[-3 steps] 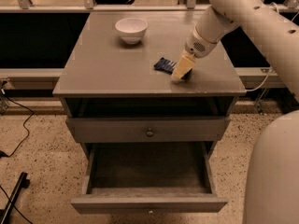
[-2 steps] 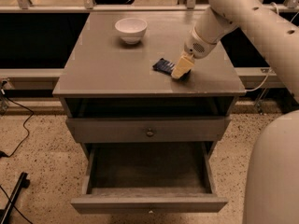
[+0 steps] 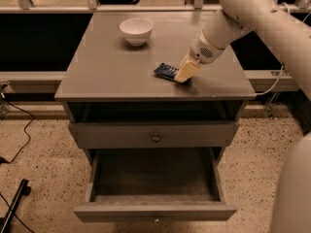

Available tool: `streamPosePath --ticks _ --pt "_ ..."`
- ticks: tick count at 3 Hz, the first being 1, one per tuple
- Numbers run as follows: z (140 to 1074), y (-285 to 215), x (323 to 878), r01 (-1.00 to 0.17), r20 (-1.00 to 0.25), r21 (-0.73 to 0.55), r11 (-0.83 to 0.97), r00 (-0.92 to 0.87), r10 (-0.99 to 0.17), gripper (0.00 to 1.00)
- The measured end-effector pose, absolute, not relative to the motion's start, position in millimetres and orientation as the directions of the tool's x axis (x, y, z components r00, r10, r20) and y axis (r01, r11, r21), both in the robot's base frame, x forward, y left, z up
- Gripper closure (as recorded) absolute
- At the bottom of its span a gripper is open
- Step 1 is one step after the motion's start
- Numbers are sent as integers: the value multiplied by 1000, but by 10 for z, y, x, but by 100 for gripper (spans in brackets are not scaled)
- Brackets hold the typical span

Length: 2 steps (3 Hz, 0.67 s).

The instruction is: Place rxbar blueberry into middle drawer

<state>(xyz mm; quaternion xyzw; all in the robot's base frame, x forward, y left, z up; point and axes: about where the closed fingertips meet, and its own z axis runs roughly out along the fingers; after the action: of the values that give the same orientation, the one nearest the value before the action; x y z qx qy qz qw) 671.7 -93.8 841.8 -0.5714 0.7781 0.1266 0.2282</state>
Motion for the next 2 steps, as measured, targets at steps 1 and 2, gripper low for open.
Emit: streamPosePath --ticks 1,2 --pt "8758 -887 6365 -962 -617 -128 240 -112 -779 100" --pt "9018 -1005 5678 -952 -633 -272 143 64 -772 97"
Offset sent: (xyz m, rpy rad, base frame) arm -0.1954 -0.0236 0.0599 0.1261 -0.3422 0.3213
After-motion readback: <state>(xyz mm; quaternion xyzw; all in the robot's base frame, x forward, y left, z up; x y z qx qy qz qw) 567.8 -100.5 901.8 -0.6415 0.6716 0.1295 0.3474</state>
